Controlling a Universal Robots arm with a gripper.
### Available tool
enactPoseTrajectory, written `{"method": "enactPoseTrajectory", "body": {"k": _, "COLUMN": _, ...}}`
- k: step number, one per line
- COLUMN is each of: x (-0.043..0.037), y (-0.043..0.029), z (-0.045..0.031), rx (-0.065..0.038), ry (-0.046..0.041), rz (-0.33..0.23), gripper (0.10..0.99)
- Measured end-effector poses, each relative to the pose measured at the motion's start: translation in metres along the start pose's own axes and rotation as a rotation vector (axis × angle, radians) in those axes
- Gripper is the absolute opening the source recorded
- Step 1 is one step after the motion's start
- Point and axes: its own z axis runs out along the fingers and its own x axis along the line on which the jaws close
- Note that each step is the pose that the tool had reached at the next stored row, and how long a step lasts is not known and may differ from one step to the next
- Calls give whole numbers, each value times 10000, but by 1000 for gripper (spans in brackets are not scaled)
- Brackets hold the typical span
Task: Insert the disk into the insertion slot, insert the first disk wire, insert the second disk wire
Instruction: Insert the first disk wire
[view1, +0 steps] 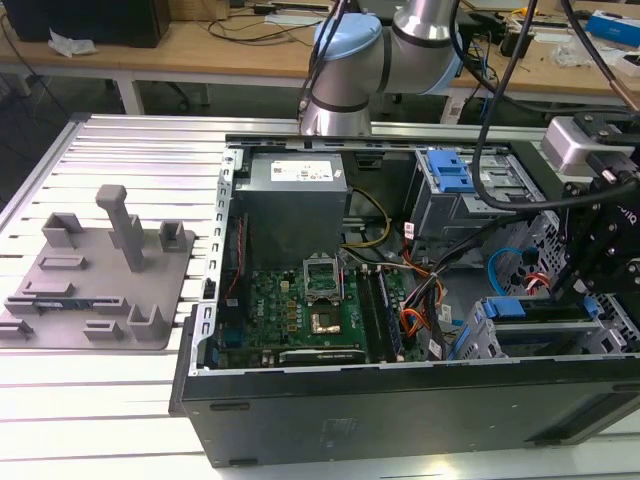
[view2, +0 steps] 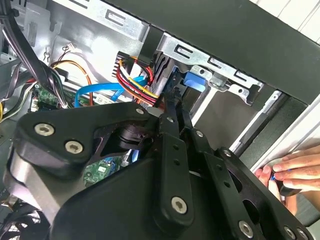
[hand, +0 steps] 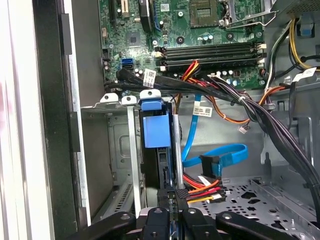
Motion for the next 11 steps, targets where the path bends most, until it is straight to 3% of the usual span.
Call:
{"method": "enactPoseTrajectory", "body": {"k": 9, "x": 1, "y": 0, "z": 41, "rx": -1, "ry": -2, "rz": 0, "gripper": 165}}
{"method": "enactPoseTrajectory", "body": {"k": 11, "x": 2, "y": 1, "z": 46, "rx": -1, "ry": -7, "rz": 0, "gripper": 235}}
